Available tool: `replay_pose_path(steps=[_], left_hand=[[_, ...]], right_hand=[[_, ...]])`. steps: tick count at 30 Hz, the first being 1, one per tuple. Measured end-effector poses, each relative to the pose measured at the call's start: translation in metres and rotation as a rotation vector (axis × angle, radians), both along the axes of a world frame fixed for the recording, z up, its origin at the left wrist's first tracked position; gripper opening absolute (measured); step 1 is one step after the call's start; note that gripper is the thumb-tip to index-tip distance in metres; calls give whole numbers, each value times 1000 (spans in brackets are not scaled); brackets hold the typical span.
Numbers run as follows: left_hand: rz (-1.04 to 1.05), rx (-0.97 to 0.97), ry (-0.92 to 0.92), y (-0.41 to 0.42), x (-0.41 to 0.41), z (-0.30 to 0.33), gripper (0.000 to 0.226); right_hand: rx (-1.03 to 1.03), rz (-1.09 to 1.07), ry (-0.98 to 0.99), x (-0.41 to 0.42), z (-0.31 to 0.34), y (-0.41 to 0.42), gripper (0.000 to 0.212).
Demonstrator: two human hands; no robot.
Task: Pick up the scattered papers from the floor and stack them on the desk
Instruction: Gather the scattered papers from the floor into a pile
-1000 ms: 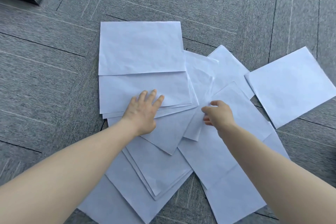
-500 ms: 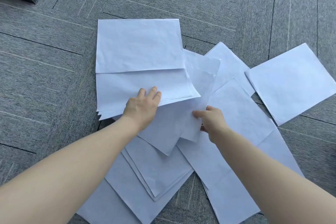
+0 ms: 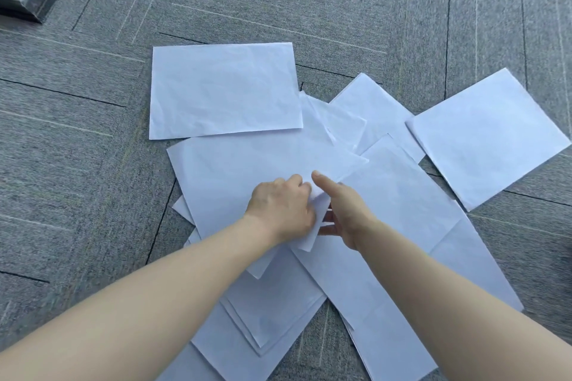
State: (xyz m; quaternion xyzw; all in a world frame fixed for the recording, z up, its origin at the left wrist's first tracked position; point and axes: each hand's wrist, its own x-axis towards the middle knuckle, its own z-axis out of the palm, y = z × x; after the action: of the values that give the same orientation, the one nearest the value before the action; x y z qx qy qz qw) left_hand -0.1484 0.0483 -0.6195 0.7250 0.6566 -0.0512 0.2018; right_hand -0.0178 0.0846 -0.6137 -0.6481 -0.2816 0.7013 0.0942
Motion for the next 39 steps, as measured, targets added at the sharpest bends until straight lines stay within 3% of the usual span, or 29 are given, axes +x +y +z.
replay_pose_path(steps=[4,7,12,15,23,29,35,39], left_hand=[[11,121,-59,9,-17,-4,59],[117,143,-2,37,-43,-11,41],[206,41,247,82,-80,-19,64],[214,-29,276,93,-86,-25,64],[150,128,365,101,-89,-33,48],[104,160,205,86,-64,-15,27],[79,58,-8,52,-10,-12,23],[189,41,-195,39,9,-13,15]], right_hand=[[72,-65,-82,3,-4,4,5],[96,-104,-82,4,-7,3,16],[108,-137,-86,5,-11,-2,14],[117,-145,-57,6,-9,-6,13],[113,-149,-40,7,-10,-8,14],[113,-177,-46,6,-8,-8,19],[154,-188,25,5,-3,-5,18],[146,-118,50,6,0,-3,34]])
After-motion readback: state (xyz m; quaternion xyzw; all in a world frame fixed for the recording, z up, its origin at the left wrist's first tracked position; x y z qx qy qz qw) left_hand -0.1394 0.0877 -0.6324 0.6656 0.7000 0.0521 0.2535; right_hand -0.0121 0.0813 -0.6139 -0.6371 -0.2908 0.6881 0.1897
